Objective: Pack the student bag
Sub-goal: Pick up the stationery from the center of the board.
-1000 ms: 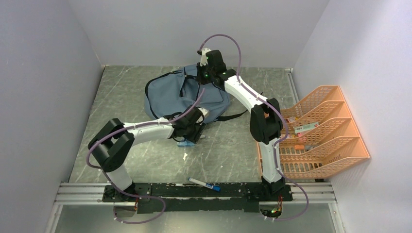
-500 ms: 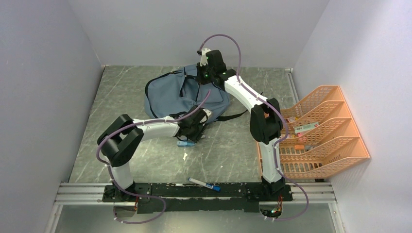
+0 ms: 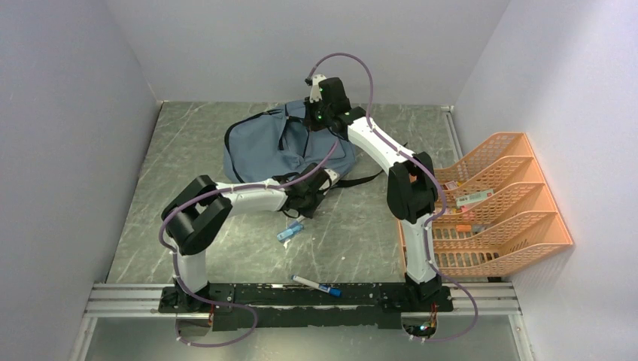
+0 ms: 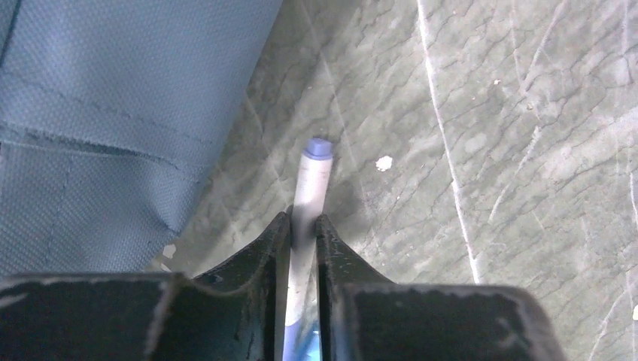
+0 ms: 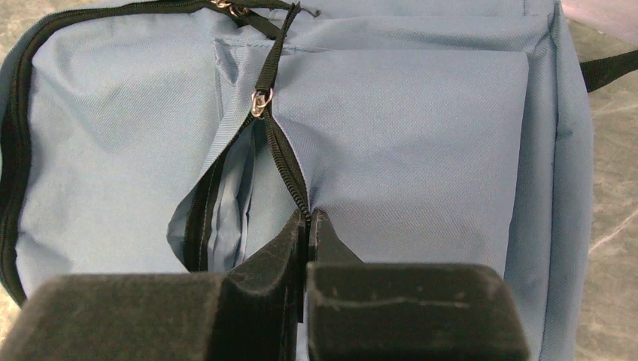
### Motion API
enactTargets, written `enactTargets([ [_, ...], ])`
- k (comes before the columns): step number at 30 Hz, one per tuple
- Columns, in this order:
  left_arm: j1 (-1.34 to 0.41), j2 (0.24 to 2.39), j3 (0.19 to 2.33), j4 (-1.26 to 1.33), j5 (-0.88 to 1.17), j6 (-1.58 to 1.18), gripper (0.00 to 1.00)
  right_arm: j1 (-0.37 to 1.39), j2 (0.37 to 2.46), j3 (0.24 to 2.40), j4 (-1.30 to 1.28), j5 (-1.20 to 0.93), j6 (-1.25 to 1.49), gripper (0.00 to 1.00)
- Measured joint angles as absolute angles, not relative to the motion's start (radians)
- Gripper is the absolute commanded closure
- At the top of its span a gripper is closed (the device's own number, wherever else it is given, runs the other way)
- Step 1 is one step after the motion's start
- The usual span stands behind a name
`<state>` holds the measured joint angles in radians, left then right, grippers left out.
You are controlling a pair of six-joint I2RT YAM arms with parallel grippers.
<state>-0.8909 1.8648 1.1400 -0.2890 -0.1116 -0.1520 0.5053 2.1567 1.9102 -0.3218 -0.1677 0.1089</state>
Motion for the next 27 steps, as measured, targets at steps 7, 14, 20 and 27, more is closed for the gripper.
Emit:
enactTargets([
  [7,-0.894,1.902,1.196,-0.292,-0.094,-0.153,0.95,0.505,2.157,1.910,-0.322,-0.168,0.109,1.00],
  [14,-0.894,1.884,1.222,-0.296,-0.070,-0.163,0.95,0.505,2.157,1.910,-0.322,-0.165,0.109,1.00],
  [20,-0.871,1.673,1.097,-0.274,-0.046,-0.220,0.95,0.506,2.157,1.904,-0.318,-0.161,0.109,1.00],
  [27,-0.619,1.395,0.955,-0.147,0.095,-0.371,0.95,0.505,2.157,1.903,-0.315,-0.162,0.111,1.00],
])
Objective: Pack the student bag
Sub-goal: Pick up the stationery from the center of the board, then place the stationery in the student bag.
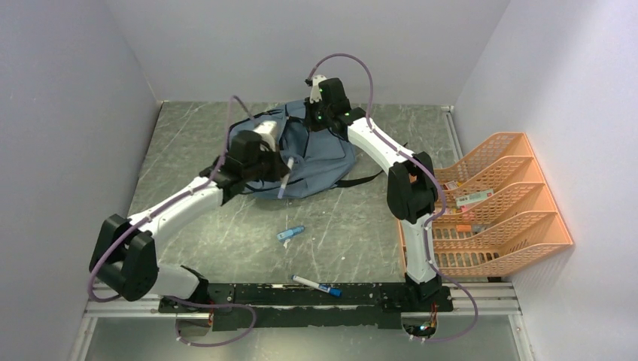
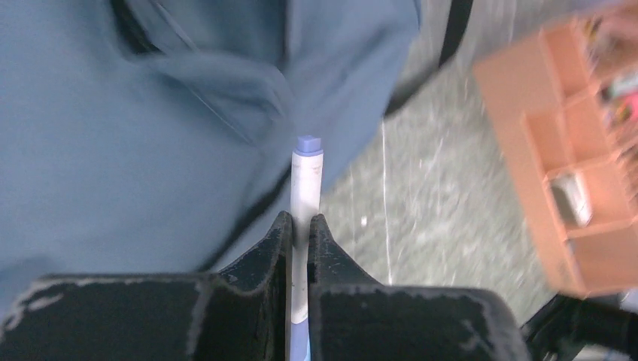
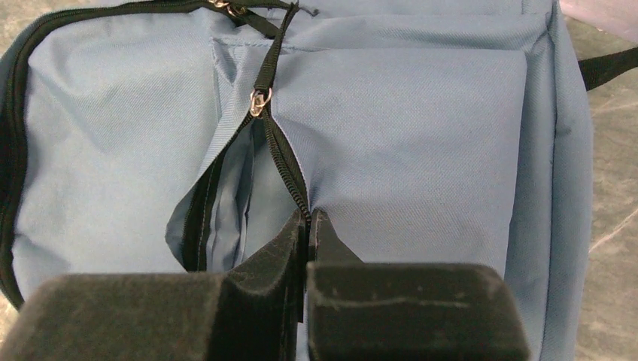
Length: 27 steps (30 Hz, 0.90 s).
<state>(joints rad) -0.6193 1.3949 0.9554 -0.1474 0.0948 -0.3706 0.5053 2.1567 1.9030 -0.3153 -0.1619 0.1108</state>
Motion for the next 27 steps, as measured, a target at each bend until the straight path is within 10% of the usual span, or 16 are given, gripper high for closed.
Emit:
enactTargets([
  [27,-0.400,1.889,1.434,-0.140,0.256,-0.738,0.95,0.508,2.145,1.884,-0.299,-0.168,0.128,1.00],
])
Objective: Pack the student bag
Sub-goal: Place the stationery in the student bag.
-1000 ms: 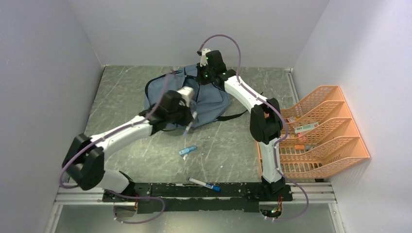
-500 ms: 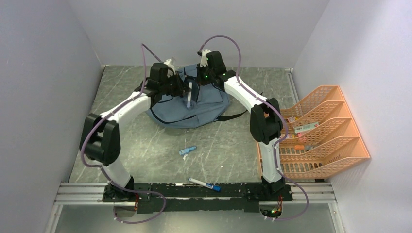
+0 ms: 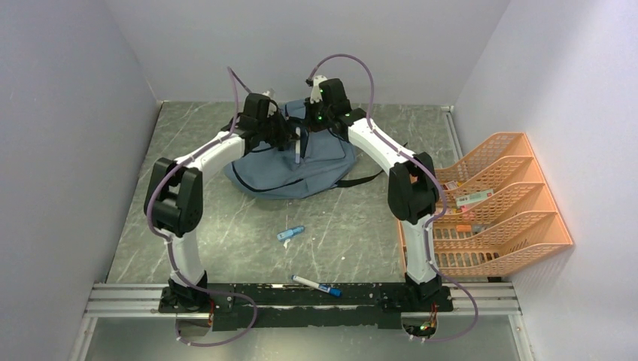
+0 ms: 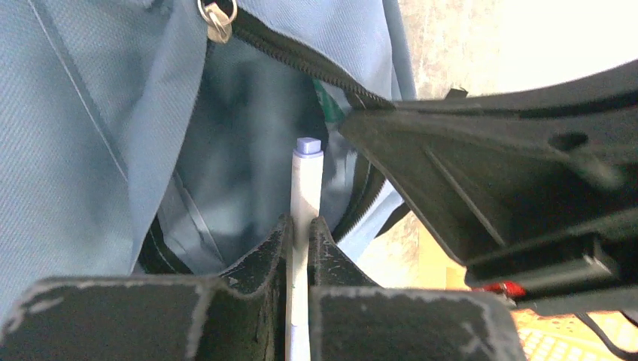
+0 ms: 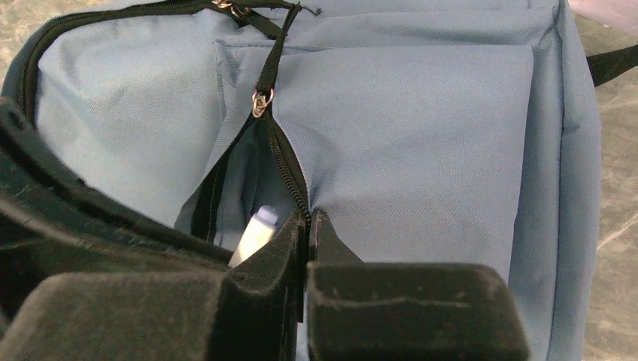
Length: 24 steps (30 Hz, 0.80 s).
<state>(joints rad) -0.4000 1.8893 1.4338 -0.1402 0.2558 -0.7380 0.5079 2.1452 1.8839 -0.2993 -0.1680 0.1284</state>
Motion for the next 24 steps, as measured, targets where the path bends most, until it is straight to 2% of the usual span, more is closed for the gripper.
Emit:
enactTargets([
  [18,-0.344,2.127,1.664,-0.127,0.242,-0.820,0.94,0.553,2.139,1.872,-0.297,-0.135,0.126,1.00],
  [19,-0.343,2.137,1.679,-0.127,0.247,-0.822,0.90,0.555,2.139,1.872,-0.296,-0.132,0.125,1.00],
  [24,-0.344,2.161,1.710,-0.124,0.281,-0.830,0.49,0.562,2.139,1.872,-0.295,-0.115,0.117,1.00],
])
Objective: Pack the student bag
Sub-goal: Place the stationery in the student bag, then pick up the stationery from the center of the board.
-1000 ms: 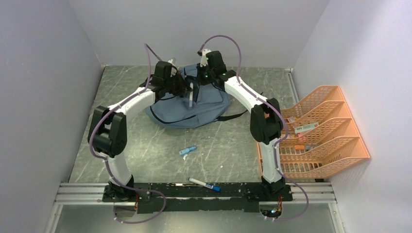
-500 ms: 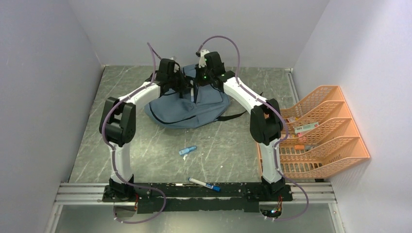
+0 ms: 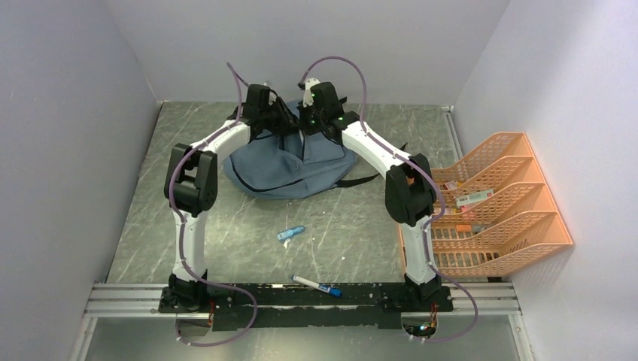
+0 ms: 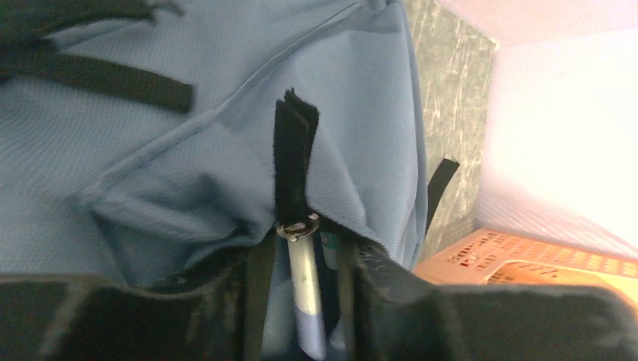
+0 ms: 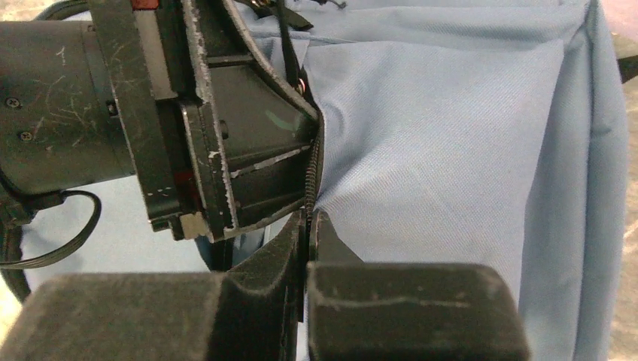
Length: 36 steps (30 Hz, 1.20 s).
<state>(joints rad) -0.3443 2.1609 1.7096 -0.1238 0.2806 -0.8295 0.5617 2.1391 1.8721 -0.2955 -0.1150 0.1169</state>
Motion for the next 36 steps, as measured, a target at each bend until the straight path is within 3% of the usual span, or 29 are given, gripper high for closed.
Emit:
enactTargets([
  [4,-0.341,2.143,1.654,-0.100,0.284,-0.831,0.36,0.562,2.138,1.872,-0.301,-0.101,0.108,1.00],
  [10,-0.338,2.005,1.502,-0.099,0.279,-0.808,0.36,0.569,2.135,1.872,-0.303,-0.094,0.102,1.00],
  [23,-0.368,1.389,1.079,-0.179,0.147,-0.562,0.34,0.575,2.119,1.829,-0.272,-0.065,0.102,1.00],
  [29,-0.616,1.359,0.911,-0.272,0.008,-0.469,0.32,0.570,2.108,1.806,-0.253,-0.071,0.112,1.00],
  [36,-0.850,1.504,0.884,-0.344,-0.136,-0.423,0.31,0.567,2.107,1.811,-0.259,-0.085,0.109,1.00],
])
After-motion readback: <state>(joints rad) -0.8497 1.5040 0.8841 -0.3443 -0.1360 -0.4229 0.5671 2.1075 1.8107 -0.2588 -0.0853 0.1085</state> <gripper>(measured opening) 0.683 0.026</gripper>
